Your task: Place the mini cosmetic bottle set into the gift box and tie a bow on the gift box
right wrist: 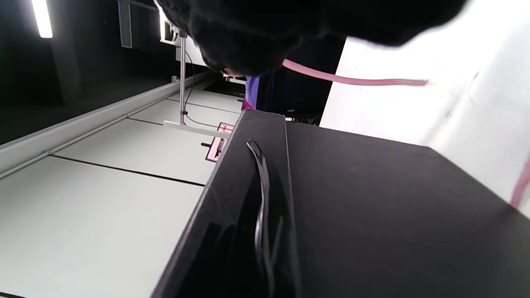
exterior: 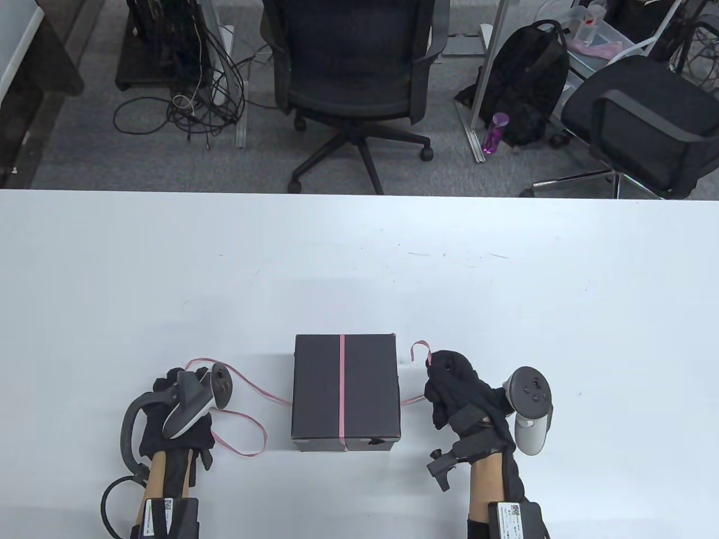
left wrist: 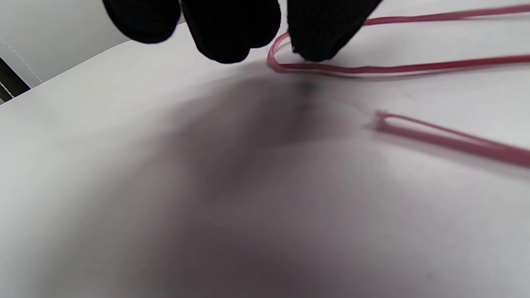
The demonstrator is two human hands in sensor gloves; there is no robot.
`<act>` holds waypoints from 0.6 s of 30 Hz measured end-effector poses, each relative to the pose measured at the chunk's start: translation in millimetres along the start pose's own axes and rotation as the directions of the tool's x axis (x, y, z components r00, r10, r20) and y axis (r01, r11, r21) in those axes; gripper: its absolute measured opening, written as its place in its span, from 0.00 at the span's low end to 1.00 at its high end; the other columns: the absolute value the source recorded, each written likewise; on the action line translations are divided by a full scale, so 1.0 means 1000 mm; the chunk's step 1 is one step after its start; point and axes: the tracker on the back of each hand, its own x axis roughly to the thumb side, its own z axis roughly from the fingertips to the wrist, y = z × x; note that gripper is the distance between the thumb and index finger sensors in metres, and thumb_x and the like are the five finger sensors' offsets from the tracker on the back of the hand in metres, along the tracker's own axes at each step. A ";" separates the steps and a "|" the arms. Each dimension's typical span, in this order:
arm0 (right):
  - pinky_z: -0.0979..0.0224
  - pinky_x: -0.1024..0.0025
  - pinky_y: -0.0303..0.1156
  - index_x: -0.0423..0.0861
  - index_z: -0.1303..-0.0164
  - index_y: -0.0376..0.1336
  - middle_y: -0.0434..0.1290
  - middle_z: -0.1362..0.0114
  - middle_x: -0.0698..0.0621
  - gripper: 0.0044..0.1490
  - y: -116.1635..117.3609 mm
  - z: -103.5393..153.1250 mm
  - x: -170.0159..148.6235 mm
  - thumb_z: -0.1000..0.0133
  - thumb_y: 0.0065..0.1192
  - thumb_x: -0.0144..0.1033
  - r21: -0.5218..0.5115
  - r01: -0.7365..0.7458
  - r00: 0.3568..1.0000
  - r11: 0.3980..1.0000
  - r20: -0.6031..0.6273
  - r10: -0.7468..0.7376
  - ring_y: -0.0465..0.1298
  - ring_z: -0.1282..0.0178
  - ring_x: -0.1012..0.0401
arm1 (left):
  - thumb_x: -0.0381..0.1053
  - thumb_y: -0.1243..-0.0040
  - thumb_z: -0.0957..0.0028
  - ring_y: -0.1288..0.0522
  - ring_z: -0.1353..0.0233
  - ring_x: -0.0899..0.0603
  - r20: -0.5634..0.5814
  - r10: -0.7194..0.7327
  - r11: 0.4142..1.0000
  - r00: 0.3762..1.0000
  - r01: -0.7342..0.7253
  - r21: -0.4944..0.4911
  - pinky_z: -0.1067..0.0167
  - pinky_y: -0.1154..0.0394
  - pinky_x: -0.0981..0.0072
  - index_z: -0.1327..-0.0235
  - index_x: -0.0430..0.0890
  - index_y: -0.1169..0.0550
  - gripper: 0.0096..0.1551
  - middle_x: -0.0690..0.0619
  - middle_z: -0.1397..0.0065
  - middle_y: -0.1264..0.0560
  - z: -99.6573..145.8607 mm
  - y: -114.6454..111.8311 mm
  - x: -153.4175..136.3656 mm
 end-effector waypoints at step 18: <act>0.69 0.71 0.80 0.22 0.30 0.53 0.76 0.59 0.48 0.34 -0.001 0.001 -0.002 0.33 0.53 0.34 -0.016 -0.019 1.000 1.000 -0.023 0.019 0.75 0.77 0.69 | 0.51 0.37 0.43 0.24 0.30 0.43 -0.025 -0.084 0.996 0.996 0.085 0.041 0.30 0.27 0.39 0.25 0.54 0.31 0.31 0.50 0.22 0.32 -0.004 -0.008 0.009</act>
